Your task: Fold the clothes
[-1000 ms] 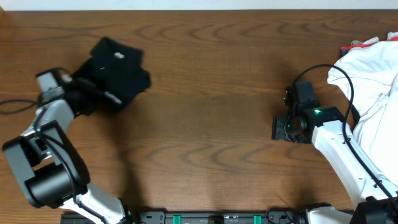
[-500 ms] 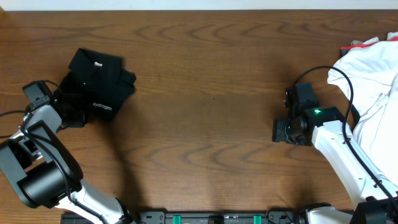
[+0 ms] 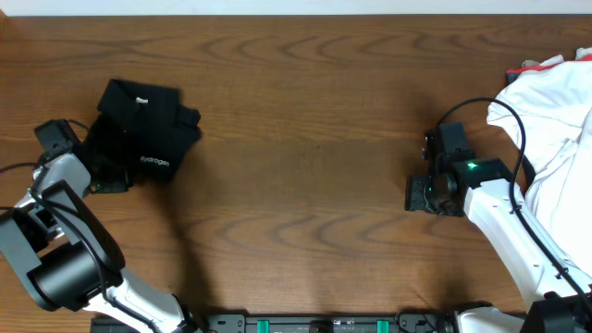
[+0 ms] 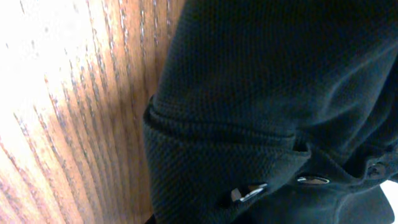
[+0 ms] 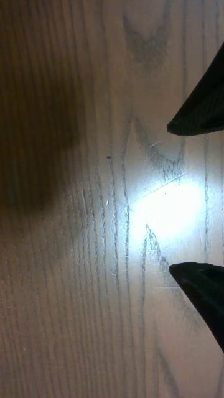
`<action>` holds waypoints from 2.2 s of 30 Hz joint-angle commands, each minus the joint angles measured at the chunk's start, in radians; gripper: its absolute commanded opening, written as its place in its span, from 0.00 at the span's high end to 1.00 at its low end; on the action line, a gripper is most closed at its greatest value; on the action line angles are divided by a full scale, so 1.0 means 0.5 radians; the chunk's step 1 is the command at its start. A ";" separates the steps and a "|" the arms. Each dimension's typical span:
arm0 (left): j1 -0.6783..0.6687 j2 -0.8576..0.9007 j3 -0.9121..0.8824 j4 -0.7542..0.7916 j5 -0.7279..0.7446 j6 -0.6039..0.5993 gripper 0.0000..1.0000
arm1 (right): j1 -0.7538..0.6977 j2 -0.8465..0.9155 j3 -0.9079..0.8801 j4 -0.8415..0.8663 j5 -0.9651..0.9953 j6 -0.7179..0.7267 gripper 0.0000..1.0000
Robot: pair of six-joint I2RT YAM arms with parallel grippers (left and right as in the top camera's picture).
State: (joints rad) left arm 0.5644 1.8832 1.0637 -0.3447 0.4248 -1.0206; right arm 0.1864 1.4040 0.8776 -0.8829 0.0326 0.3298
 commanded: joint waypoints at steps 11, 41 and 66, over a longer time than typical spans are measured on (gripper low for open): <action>-0.287 0.078 -0.082 -0.148 -0.149 -0.222 0.94 | -0.009 -0.018 0.010 0.000 0.003 0.027 0.37; 0.069 -0.388 -0.073 -0.862 -0.165 0.774 0.02 | -0.009 -0.018 0.010 0.016 0.030 0.012 0.32; -0.729 -0.689 -0.070 -0.753 -0.653 1.702 0.94 | -0.008 -0.018 0.010 0.069 0.000 0.012 0.30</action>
State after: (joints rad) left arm 0.2104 1.4906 1.0260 -0.7410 0.1856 -0.2089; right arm 0.1864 1.4040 0.8776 -0.8482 0.0334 0.3294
